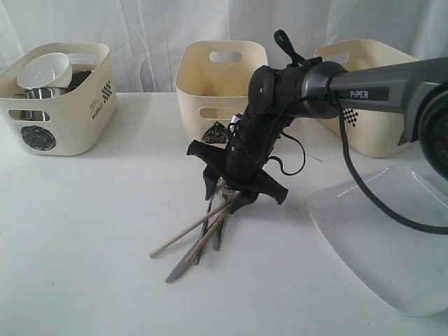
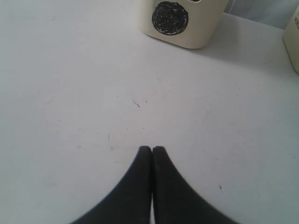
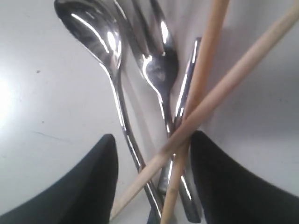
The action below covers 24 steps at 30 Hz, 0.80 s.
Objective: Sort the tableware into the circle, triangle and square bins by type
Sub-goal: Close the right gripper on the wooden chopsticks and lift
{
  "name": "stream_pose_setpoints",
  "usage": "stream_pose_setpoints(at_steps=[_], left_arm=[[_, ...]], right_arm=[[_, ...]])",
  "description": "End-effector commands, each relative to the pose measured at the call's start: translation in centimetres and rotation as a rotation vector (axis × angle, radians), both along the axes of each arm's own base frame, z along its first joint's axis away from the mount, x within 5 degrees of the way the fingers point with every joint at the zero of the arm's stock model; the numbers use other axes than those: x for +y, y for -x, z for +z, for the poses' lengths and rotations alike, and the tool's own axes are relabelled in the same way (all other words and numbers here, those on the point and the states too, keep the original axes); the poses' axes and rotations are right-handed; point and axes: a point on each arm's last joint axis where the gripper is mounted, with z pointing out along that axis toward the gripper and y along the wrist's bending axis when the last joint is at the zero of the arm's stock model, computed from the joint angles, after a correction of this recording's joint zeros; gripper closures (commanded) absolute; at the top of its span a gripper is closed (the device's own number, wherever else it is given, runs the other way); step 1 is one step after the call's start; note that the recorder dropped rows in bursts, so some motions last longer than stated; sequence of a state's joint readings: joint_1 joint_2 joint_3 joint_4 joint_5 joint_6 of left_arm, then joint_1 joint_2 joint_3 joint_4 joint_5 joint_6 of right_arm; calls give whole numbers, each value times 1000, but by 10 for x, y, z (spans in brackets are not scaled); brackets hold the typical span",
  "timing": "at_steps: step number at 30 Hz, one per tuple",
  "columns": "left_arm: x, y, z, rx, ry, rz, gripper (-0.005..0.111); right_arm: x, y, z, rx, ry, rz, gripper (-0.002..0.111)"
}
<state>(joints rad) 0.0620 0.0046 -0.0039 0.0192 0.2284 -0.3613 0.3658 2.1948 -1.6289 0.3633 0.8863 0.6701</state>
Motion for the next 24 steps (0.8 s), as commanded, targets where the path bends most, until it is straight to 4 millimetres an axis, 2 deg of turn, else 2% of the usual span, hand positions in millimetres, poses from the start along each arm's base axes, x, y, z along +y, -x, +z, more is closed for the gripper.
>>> stream_pose_setpoints(at_steps=[1, 8, 18, 24], left_arm=[[-1, 0, -1, -6, 5, -7, 107], [-1, 0, -1, -6, 5, -7, 107], [-1, 0, -1, -6, 5, -7, 107], [-1, 0, -1, -6, 5, -7, 107]], right_arm=[[-2, 1, -9, 54, 9, -4, 62], [-2, 3, -19, 96, 14, -2, 63], [-1, 2, -18, 88, 12, -4, 97], [-2, 4, -18, 109, 14, 4, 107]])
